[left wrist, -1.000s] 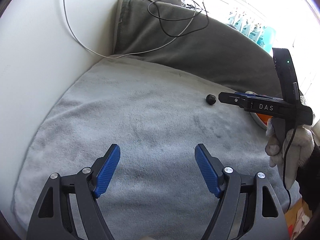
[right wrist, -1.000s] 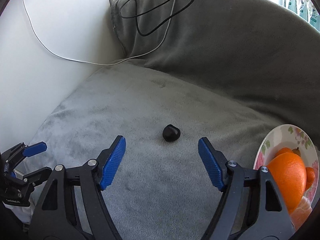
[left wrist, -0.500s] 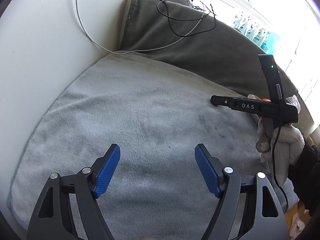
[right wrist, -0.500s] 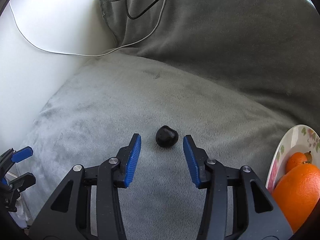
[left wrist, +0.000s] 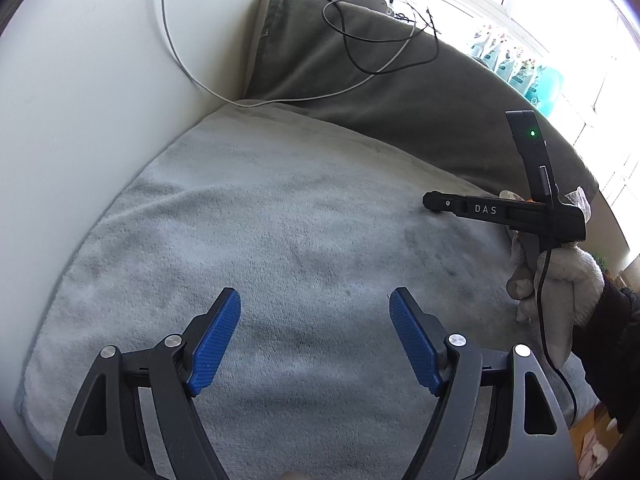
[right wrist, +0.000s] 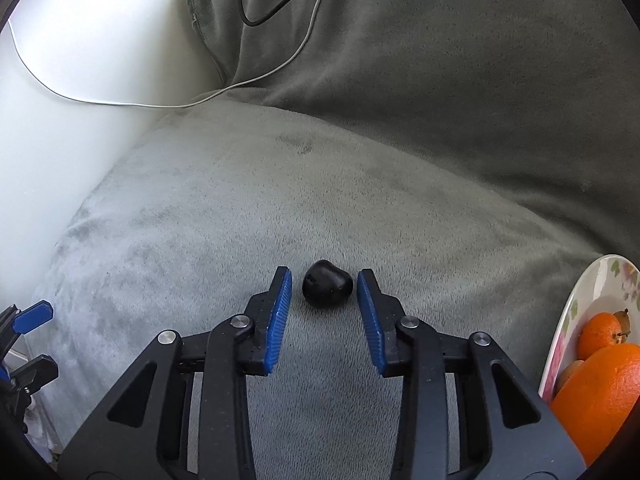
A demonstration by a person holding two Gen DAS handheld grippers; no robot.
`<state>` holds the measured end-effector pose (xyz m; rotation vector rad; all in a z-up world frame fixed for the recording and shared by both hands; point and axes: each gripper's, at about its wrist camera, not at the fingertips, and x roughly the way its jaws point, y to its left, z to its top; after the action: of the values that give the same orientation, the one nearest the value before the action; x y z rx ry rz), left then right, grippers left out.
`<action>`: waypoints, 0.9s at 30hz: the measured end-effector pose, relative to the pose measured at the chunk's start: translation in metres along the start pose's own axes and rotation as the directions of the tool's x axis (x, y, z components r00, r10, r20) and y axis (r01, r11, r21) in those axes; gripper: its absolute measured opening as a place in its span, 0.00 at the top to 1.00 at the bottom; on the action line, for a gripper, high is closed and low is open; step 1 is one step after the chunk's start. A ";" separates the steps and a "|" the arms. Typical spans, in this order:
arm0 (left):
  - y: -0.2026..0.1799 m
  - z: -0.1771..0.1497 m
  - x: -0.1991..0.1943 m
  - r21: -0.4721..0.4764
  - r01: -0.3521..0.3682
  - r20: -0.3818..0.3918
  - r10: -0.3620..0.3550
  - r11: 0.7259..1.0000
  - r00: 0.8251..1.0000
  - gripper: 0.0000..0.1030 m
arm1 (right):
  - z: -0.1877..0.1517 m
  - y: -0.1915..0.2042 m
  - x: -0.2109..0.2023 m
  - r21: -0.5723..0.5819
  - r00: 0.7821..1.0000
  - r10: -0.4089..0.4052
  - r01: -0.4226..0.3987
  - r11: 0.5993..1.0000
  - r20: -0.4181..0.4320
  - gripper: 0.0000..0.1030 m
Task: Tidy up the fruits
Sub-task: 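Close the right gripper on the dark plum, then carry the plum to the plate and release it with the right gripper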
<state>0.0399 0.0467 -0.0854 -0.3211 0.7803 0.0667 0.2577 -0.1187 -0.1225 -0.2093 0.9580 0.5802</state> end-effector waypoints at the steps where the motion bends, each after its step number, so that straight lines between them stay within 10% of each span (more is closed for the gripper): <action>1: 0.000 0.000 0.000 -0.002 -0.001 -0.001 0.001 1.000 1.000 0.25 | 0.000 0.000 0.000 0.000 1.000 -0.004 0.004 1.000 -0.002 0.70; 27: -0.024 -0.001 -0.007 0.038 0.025 0.004 -0.025 0.999 1.000 0.25 | -0.017 -0.007 -0.069 0.032 0.992 -0.024 0.020 0.999 0.120 0.75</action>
<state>0.0384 0.0244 -0.0756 -0.2943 0.7719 0.0294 0.2197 -0.1568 -0.0764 -0.1549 0.8463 0.5513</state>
